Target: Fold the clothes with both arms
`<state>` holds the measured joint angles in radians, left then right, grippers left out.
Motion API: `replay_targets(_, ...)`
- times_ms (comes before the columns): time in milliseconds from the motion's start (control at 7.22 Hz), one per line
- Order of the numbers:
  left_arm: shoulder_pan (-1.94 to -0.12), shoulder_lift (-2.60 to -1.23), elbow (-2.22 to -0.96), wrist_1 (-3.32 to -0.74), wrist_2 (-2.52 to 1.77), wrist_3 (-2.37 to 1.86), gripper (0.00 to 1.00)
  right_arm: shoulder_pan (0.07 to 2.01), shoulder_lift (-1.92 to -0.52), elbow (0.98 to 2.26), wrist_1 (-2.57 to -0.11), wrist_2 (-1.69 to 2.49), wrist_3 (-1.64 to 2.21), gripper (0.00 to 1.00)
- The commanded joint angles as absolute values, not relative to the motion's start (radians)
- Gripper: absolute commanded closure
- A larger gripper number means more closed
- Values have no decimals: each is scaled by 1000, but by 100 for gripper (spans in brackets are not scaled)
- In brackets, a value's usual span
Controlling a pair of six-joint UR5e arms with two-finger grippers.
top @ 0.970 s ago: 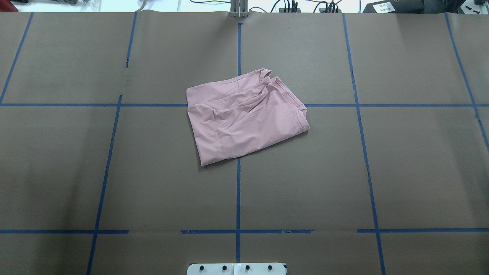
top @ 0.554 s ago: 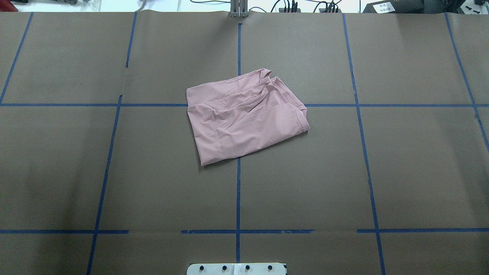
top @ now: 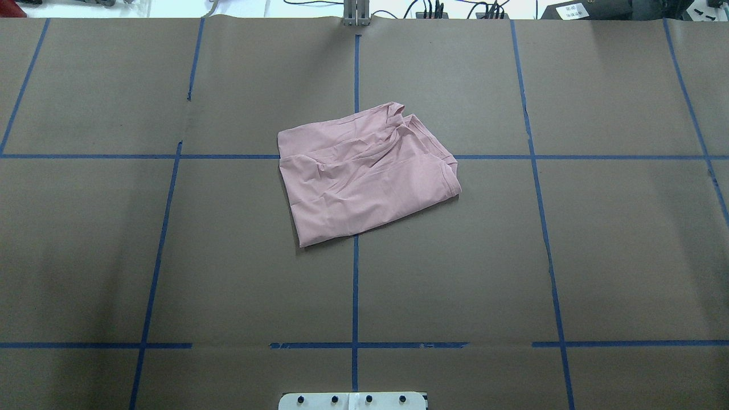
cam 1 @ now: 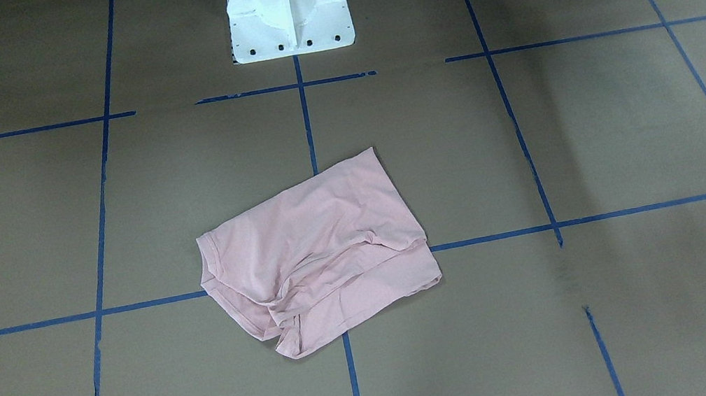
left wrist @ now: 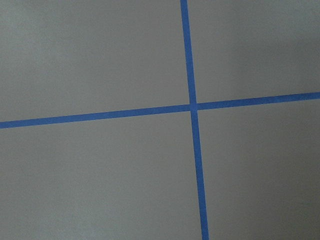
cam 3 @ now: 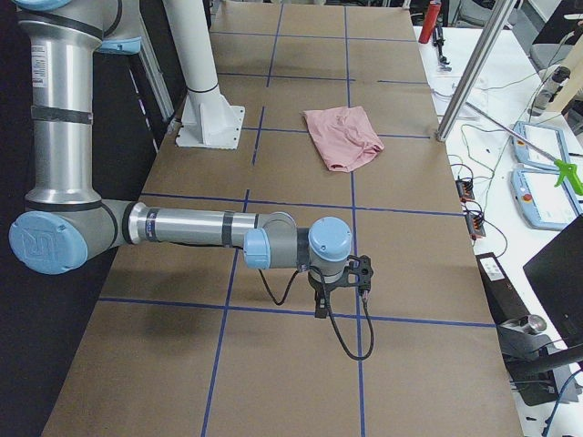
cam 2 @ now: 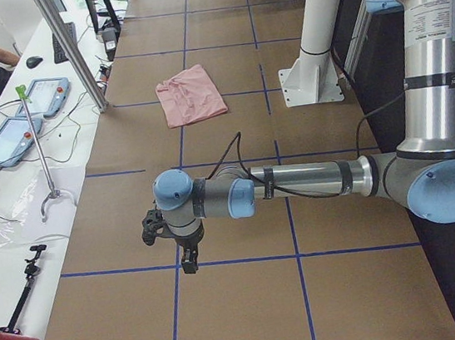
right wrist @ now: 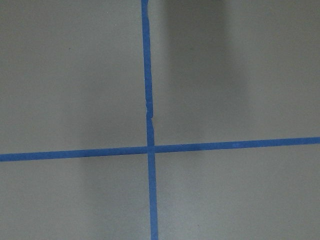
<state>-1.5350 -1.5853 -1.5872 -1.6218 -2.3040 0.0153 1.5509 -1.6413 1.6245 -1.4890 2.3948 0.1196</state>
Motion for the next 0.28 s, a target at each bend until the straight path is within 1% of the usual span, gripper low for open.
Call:
replay_targets(0,-1535,-1586,-1588,-1621,-2304,15,0,1551,-1643,1623,-1488,2396,120,0)
replay_targets(139,-1536,-1585,-1588,-1621,-2304,15,0,1551,-1643,1628,-1491,2396,120,0)
